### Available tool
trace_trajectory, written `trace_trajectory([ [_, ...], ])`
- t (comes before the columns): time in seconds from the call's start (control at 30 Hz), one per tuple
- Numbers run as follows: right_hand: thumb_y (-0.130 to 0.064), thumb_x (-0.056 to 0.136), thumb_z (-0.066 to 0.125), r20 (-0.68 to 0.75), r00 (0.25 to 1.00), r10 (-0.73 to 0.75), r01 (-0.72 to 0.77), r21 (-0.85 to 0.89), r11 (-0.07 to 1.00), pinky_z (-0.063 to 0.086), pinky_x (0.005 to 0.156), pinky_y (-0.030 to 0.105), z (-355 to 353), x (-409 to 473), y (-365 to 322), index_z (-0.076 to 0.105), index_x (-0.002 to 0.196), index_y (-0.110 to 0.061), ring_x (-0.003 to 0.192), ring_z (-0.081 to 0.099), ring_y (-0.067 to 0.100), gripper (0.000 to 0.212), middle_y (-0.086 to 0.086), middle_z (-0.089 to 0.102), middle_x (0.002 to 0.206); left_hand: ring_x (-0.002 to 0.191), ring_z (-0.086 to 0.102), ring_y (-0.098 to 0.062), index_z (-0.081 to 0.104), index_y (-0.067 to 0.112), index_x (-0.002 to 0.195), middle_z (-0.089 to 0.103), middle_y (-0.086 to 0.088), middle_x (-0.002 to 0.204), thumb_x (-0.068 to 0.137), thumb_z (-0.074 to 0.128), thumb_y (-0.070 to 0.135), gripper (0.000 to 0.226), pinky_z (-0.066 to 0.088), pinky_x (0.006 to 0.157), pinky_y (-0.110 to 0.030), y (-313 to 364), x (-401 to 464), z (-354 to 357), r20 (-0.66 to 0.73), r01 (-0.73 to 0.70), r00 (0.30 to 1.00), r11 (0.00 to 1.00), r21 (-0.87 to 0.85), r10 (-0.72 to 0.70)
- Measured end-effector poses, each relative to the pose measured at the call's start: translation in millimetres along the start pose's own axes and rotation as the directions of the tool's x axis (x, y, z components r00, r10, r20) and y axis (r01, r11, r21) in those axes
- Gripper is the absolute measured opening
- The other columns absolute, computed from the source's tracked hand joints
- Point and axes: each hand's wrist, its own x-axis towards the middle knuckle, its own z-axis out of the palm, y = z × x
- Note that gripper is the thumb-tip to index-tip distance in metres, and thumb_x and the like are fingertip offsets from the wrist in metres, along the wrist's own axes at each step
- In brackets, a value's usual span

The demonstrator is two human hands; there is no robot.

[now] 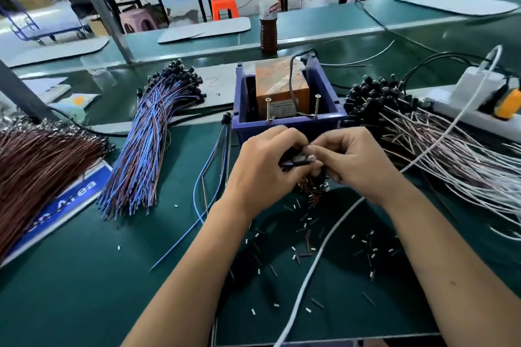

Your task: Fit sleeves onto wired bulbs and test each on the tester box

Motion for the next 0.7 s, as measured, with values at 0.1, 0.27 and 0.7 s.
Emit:
trace_trajectory([
  [0.1, -0.026, 0.096, 0.073, -0.011, 0.999, 0.03, -0.031, -0.033, 0.999, 0.034, 0.041, 0.02, -0.4, 0.6, 6.2, 0.079, 0.084, -0.015, 0.044, 0.046, 0.013, 0.017, 0.009, 0.068, 0.062, 0.064, 0.056, 0.01, 0.075, 0.013, 0.092, 0.065, 0.016, 0.074, 0.082, 0.088, 0.023, 0.019, 0.038, 0.062, -0.009, -7.4, -2.4, 1.7, 0.009, 0.062, 0.998, 0.994, -0.088, -0.061],
  [0.27, -0.024, 0.092, 0.078, -0.11, 0.993, 0.04, -0.036, 0.041, 0.999, 0.037, 0.042, 0.019, -12.1, -0.4, 5.9, 0.08, 0.09, -0.016, 0.045, 0.046, 0.013, 0.008, 0.011, 0.071, 0.068, 0.061, 0.057, 0.004, 0.075, 0.018, 0.085, 0.065, 0.018, 0.071, 0.083, 0.086, 0.009, 0.014, 0.04, 0.06, -0.009, -11.7, -3.1, 0.4, -0.036, 0.138, 0.989, 0.973, -0.186, -0.147],
  [0.7, -0.025, 0.09, 0.08, 0.008, 1.0, -0.008, 0.008, 0.012, 1.0, 0.042, 0.046, 0.02, -12.9, -4.6, 4.3, 0.081, 0.093, -0.016, 0.053, 0.055, 0.015, 0.01, 0.014, 0.075, 0.076, 0.05, 0.053, -0.008, 0.077, 0.023, 0.08, 0.071, 0.004, 0.066, 0.091, 0.073, 0.009, 0.018, 0.037, 0.047, -0.024, -5.0, -5.8, 1.2, 0.132, 0.255, 0.965, 0.931, -0.261, -0.227],
])
